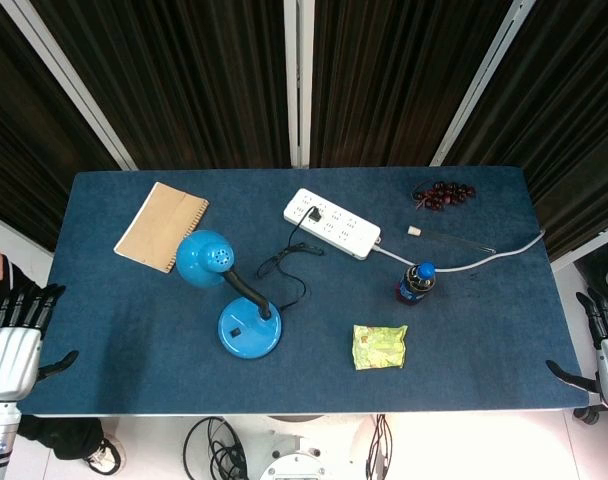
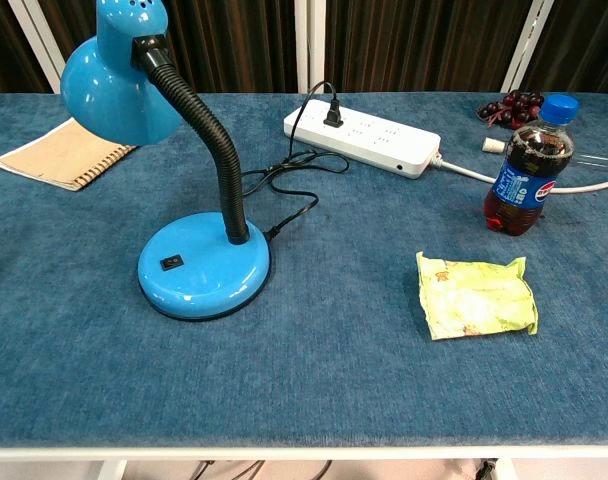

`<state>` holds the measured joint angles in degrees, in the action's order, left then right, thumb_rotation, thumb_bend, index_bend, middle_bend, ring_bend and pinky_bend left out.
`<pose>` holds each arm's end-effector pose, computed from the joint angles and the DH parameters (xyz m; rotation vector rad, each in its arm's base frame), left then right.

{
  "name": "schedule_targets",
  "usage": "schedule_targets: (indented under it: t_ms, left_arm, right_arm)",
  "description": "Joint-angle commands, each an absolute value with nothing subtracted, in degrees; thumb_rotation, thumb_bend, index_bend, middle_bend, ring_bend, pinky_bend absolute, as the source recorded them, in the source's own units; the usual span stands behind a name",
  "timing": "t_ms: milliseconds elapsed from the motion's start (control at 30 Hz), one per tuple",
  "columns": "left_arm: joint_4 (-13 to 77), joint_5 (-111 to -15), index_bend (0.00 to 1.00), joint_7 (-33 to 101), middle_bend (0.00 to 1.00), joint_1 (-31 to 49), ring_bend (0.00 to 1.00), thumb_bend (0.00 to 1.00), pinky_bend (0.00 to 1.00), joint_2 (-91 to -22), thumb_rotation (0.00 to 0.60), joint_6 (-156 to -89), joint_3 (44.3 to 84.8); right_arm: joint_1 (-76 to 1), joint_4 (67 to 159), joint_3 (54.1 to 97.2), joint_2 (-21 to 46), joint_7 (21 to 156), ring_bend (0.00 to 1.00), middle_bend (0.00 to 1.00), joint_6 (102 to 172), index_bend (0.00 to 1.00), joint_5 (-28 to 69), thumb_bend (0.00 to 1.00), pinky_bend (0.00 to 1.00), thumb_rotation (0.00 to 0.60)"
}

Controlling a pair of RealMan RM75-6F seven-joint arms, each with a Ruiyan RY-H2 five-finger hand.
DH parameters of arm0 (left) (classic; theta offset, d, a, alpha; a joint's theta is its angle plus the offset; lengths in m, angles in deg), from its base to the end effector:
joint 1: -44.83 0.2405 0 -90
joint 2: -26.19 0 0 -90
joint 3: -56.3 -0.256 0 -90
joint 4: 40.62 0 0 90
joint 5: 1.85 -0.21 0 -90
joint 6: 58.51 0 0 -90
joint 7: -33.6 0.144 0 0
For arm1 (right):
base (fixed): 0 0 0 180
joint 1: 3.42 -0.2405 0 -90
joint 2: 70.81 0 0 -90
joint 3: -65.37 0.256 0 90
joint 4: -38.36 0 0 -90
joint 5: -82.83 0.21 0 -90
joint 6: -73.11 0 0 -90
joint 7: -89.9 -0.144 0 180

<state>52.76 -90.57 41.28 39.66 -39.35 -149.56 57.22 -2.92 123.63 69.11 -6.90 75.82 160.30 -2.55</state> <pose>-0.2951 0.1746 0.1563 -1.4122 -0.7590 -0.9084 -0.3481 -0.1541 0.1814 1.2386 -1.0014 0.9601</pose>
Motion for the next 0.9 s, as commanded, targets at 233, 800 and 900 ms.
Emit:
schedule_targets:
  t_ms: [233,800,900]
  left_arm:
    - [52.68,-91.85,0.11,39.48,0.10,40.43,0.00,0.07,0.07,-39.46,0.600,-150.30,56.98]
    - [58.79,-103.66,0.11,47.69,0.82,31.90,0.78,0.38,0.83,-45.06,0.600,-136.02,52.81]
    - [60.32,-102.62,0.11,50.73,0.83,29.77,0.78,0.38,0.83,-46.64,0.600,-130.98,52.78]
  right_arm:
    - [-2.83,124.69,68.96,-7.34,76.55,0.00,0.00,161.10,0.00,-3.45,0.04,0.00,0.600]
    - [-3.14,124.13,68.99,-7.55,75.25,0.00,0.00,159.82,0.00,-2.53,0.04,0.00,0.600]
    - [-3.15,123.87,68.97,-7.58,74.74,0.00,0.00,159.73,0.00,-2.53,0.04,0.00,0.600]
